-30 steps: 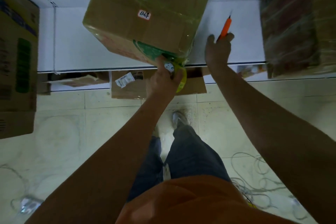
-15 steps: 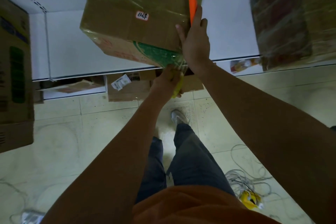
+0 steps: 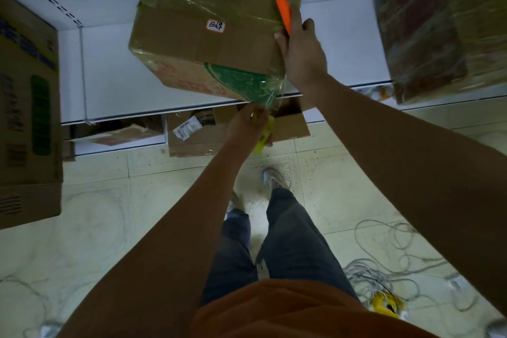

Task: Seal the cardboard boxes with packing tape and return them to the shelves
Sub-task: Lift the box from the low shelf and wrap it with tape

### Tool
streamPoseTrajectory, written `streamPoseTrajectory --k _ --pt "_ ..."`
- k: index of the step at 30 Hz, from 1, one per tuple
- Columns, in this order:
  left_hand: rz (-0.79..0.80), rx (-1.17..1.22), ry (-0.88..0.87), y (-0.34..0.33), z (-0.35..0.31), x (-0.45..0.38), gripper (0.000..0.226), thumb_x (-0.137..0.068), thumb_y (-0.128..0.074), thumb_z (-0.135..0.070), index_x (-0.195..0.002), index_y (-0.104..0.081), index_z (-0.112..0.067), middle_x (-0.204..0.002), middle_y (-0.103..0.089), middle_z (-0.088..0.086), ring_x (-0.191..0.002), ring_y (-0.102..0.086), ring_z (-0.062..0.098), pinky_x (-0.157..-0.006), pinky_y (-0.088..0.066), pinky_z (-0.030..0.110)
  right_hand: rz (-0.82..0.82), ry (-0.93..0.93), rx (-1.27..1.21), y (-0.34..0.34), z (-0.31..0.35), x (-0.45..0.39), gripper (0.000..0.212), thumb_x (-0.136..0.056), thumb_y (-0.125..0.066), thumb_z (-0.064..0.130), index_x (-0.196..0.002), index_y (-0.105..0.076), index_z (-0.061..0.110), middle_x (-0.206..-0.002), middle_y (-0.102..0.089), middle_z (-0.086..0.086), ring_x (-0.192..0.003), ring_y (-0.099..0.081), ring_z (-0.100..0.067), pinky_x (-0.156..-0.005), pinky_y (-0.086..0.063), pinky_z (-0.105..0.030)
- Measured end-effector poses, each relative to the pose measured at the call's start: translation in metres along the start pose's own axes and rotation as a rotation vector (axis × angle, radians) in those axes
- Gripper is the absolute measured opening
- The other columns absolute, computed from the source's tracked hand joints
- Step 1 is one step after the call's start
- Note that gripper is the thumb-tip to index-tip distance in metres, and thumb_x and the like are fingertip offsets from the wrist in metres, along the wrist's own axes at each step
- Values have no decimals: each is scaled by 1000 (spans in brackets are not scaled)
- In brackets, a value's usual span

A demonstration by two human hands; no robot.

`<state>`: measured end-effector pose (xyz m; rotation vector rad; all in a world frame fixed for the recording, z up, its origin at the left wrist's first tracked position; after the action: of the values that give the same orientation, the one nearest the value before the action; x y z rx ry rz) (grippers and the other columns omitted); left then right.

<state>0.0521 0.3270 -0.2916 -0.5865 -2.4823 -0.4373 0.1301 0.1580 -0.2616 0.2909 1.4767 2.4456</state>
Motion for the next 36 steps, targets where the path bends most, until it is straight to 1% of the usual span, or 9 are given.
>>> streamPoseTrajectory --k 4,6,10,13,16,20,26,32,36 --pt "-26 27 51 4 5 -6 20 -96 -59 -31 -105 -66 -14 -88 -69 14 -68 -69 37 -67 -60 58 -134 166 58 61 4 41 52 -108 -31 39 -154 -30 17 -101 -53 -12 -73 -52 -21 -63 -34 -28" --pt "-31 13 55 4 3 -5 26 -94 -58 -35 -107 -67 -14 -95 -70 20 -69 -71 34 -65 -61 48 -137 250 -60 77 12 78 47 -108 -34 35 -151 -35 18 -83 -51 1 -63 -48 -9 -57 -33 -17" --pt "-48 -204 30 10 -2 -3 21 -102 -52 -28 -112 -62 -13 -102 -68 16 -78 -70 19 -66 -57 31 330 270 87 33 -63 151 46 -107 -32 37 -152 -26 36 -73 -58 0 -59 -59 -10 -58 -53 -22" --pt "-58 -414 47 23 7 -6 28 -103 -48 -25 -116 -61 -5 -107 -66 17 -87 -67 16 -73 -52 27 514 -50 244 27 -149 181 53 -103 -27 44 -148 -40 19 -65 -52 5 -56 -55 -7 -56 -47 -23" --pt "-63 -418 52 33 10 -6 27 -101 -52 -30 -110 -63 -8 -103 -65 17 -83 -58 22 -70 -41 27 460 -41 215 38 -151 191 51 -105 -33 38 -150 -38 14 -77 -58 -1 -62 -52 -12 -65 -42 -26" --pt "-42 -342 58 36 4 -6 33 -88 -55 -43 -108 -66 -20 -103 -71 15 -91 -68 34 -84 -57 47 266 104 55 42 -105 178 51 -105 -38 41 -150 -37 17 -90 -65 -6 -66 -59 -13 -67 -54 -30" --pt "-28 -437 37 44 4 1 30 -100 -54 -30 -119 -67 -10 -110 -69 13 -96 -66 31 -87 -55 43 100 187 -232 33 -7 141 42 -105 -43 39 -139 -47 14 -79 -55 12 -60 -54 3 -54 -39 -8" --pt "46 -82 157 41 18 19 23 -104 -51 -15 -118 -57 1 -80 -62 17 -59 -62 30 -53 -58 31 88 28 -360 -28 19 104 78 -93 -60 52 -153 -28 13 -105 -60 -5 -87 -59 -15 -74 -47 -29" --pt "38 -74 114 38 18 29 23 -104 -50 -18 -117 -58 0 -72 -62 13 -46 -60 20 -43 -53 26 130 35 -205 -35 11 89 77 -97 -56 49 -158 -20 19 -127 -59 -16 -114 -59 -31 -88 -47 -40"
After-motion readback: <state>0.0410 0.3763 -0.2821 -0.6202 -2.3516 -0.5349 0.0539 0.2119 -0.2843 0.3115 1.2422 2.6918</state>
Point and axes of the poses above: each hand's wrist, its own x-axis away from the middle knuckle, its own y-axis out of the back of the hand, z = x × y, the point moved 2 cm from there along -x, towards the middle knuckle
